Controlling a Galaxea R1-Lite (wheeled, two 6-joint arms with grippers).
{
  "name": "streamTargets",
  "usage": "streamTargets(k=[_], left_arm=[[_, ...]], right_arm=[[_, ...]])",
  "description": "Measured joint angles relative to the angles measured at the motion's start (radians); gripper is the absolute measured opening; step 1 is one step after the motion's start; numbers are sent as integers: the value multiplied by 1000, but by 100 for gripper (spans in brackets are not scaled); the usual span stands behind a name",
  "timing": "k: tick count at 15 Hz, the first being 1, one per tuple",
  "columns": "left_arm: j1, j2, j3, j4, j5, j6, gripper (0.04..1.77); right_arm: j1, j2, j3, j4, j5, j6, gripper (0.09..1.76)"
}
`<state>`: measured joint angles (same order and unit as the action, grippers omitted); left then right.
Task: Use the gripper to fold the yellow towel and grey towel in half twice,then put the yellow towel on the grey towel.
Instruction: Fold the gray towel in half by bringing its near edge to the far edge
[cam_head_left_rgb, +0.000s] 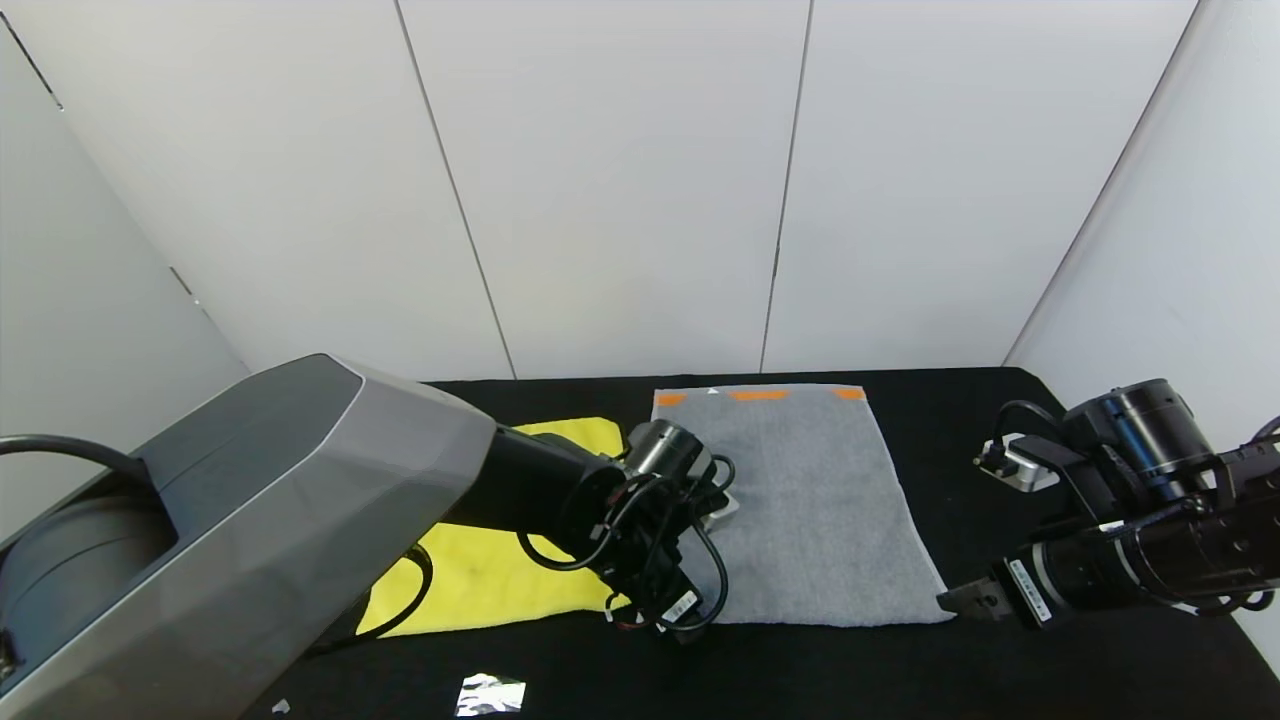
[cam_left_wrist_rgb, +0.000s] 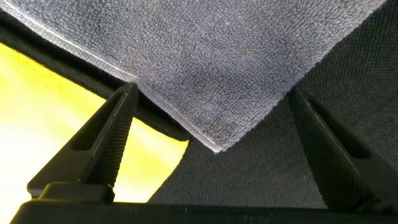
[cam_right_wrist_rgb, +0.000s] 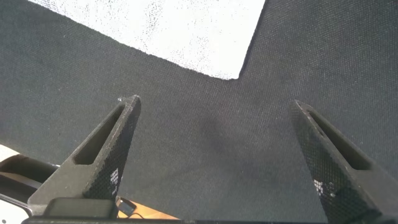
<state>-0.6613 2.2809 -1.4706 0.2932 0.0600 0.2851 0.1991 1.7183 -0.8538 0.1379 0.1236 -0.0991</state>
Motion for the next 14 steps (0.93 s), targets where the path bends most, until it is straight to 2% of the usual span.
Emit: streamTargets(k=[2,5,9,10,11,14], left_arm=[[0,3,-1,1,0,0,172],[-1,5,-3,1,14,2,124],[-1,4,-3,1,14,2,79],[-1,3,-3,2,14,3,61],[-1,3,-2,3,14,4,11],[-2,1,-2,3,13,3,13]], right_arm=[[0,0,1,0,0,1,171],[2,0,1,0,1,1,171],[2,6,4,0,2,2,171],[4,8,4,0,2,3,171],[6,10,4,0,2,3,171],[9,19,-3,0,0,2,171]])
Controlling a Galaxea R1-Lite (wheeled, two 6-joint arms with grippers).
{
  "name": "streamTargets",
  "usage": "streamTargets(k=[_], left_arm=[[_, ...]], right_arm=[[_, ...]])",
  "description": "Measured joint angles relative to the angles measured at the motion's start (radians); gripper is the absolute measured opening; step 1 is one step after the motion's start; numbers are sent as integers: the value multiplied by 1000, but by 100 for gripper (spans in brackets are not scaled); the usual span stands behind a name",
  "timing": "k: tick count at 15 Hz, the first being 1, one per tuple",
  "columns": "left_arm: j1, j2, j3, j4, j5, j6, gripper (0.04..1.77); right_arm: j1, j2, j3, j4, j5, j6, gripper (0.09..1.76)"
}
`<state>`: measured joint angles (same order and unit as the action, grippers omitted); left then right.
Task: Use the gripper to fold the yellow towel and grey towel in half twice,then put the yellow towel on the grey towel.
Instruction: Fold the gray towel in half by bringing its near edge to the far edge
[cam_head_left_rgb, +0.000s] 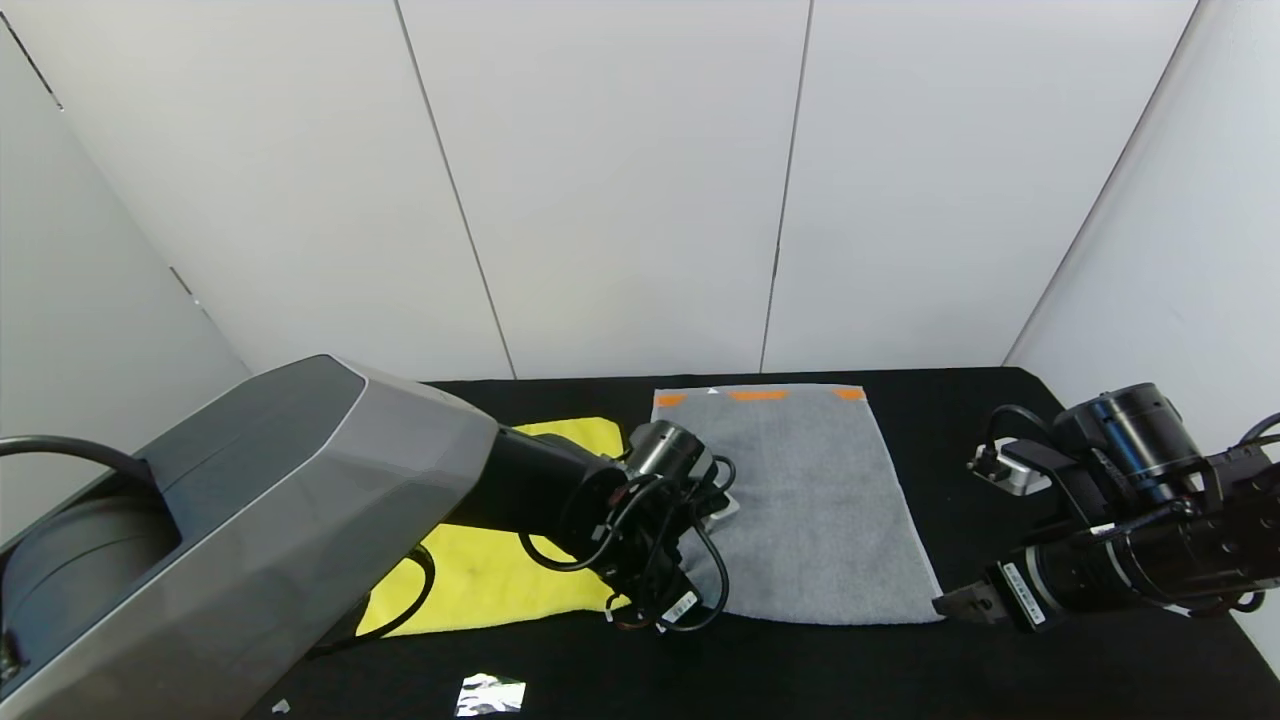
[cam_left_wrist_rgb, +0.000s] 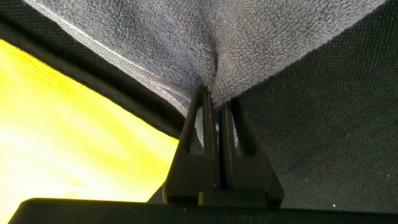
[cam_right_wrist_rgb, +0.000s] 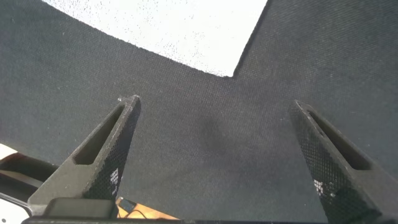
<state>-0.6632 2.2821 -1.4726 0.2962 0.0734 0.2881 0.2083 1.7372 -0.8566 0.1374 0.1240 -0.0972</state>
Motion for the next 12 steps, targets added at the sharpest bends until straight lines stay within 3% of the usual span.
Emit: streamTargets(k=[12], left_arm=[[-5,-32,-2,-1,-3,-4,13]], right_arm=[[23,126,-46,0,-39,-52,171]])
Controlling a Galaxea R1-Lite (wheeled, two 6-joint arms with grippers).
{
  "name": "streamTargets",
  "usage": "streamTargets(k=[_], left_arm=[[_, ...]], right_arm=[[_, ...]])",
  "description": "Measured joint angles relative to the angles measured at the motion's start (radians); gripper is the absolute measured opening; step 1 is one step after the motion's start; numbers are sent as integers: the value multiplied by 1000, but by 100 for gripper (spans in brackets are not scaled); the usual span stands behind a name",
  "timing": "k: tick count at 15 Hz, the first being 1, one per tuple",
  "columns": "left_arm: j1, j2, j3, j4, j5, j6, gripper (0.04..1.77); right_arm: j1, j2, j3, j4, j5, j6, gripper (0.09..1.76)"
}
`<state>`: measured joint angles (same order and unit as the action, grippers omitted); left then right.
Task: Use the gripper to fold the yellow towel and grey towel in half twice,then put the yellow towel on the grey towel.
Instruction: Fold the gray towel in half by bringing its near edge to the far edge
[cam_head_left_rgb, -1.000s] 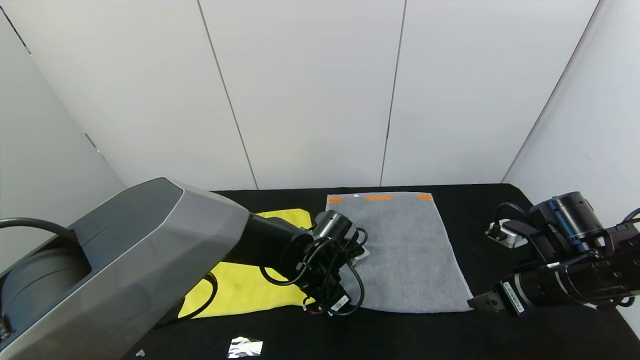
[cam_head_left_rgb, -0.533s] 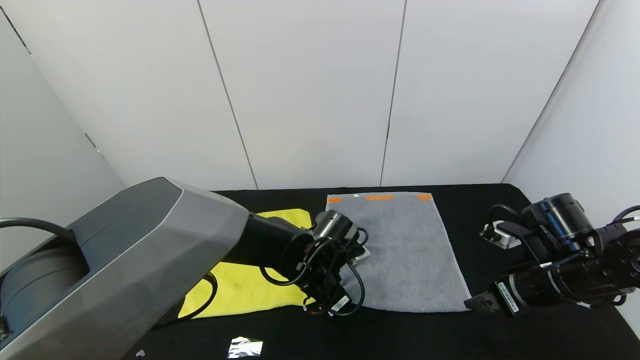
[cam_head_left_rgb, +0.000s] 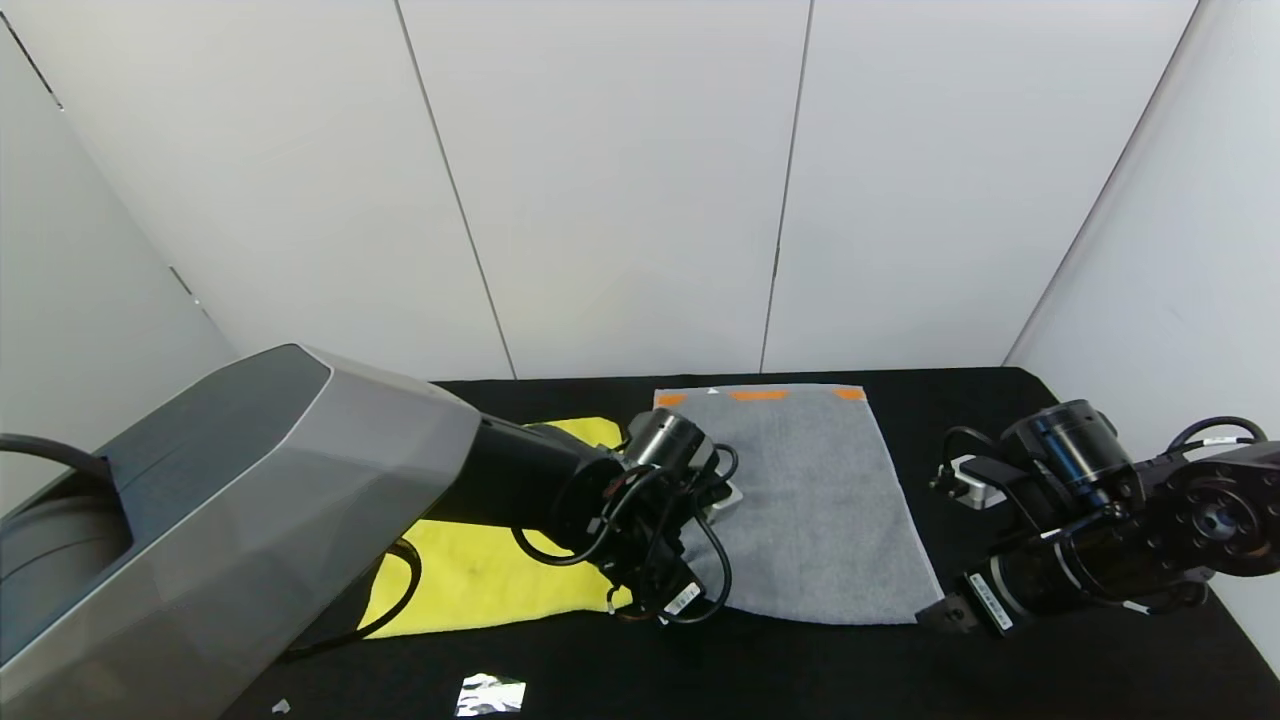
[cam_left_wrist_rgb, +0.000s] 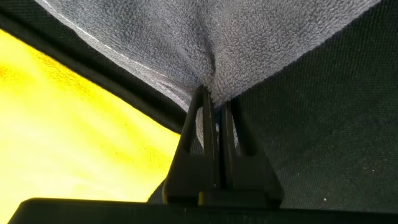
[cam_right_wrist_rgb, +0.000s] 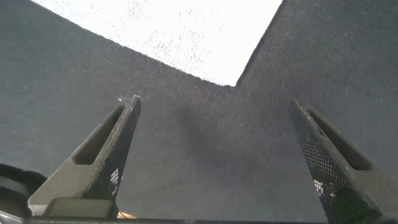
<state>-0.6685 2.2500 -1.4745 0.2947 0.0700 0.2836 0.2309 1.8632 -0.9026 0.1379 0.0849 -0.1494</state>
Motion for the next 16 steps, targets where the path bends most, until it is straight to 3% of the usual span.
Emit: streamTargets(k=[16], left_arm=[[3,-11,-3,0,0,0,13]], right_arm=[[62,178,-100,2,-78,-33,171]])
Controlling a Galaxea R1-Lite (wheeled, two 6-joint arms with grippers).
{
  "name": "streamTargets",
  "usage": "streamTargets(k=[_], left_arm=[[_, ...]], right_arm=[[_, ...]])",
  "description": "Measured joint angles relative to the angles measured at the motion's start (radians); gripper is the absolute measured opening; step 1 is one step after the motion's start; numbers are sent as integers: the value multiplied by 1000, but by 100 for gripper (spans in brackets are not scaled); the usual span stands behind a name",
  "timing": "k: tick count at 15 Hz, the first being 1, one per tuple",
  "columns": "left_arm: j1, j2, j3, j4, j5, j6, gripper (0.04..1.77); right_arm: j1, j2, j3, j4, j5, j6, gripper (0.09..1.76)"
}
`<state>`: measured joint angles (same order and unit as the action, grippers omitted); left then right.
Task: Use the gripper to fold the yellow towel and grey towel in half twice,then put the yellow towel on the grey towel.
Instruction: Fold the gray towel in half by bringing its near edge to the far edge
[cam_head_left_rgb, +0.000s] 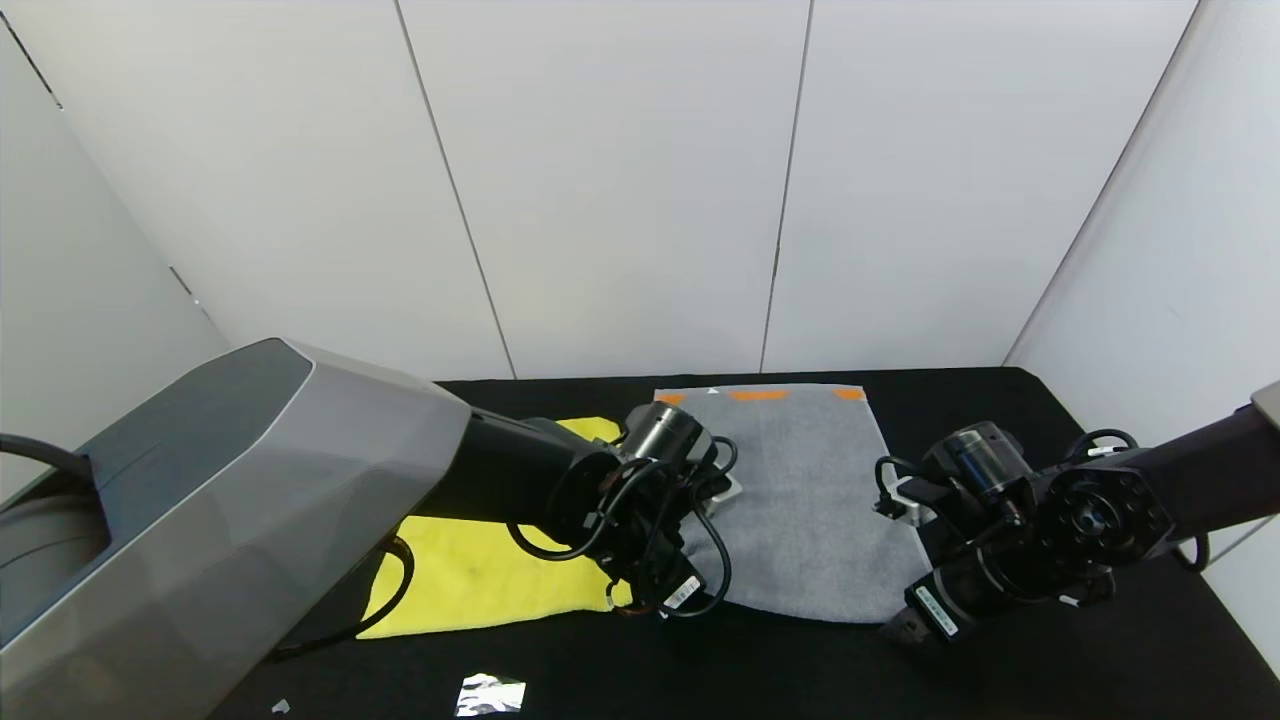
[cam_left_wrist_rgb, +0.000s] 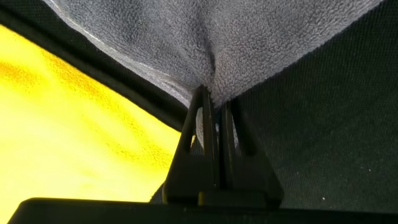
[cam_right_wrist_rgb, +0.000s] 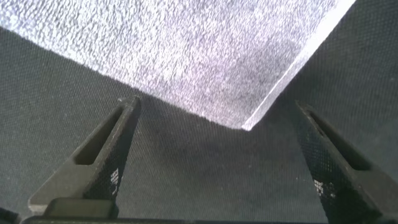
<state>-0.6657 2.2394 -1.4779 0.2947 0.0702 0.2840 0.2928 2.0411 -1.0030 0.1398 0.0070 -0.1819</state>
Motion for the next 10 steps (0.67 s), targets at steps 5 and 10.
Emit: streamTargets(k=[5,10], left_arm=[[0,-2,1,1,1,0,13],[-1,-2,3,2,2,1,13]], right_arm=[[0,30,-11,-2,0,-1,171],[0,39,-24,-3,0,-2,119]])
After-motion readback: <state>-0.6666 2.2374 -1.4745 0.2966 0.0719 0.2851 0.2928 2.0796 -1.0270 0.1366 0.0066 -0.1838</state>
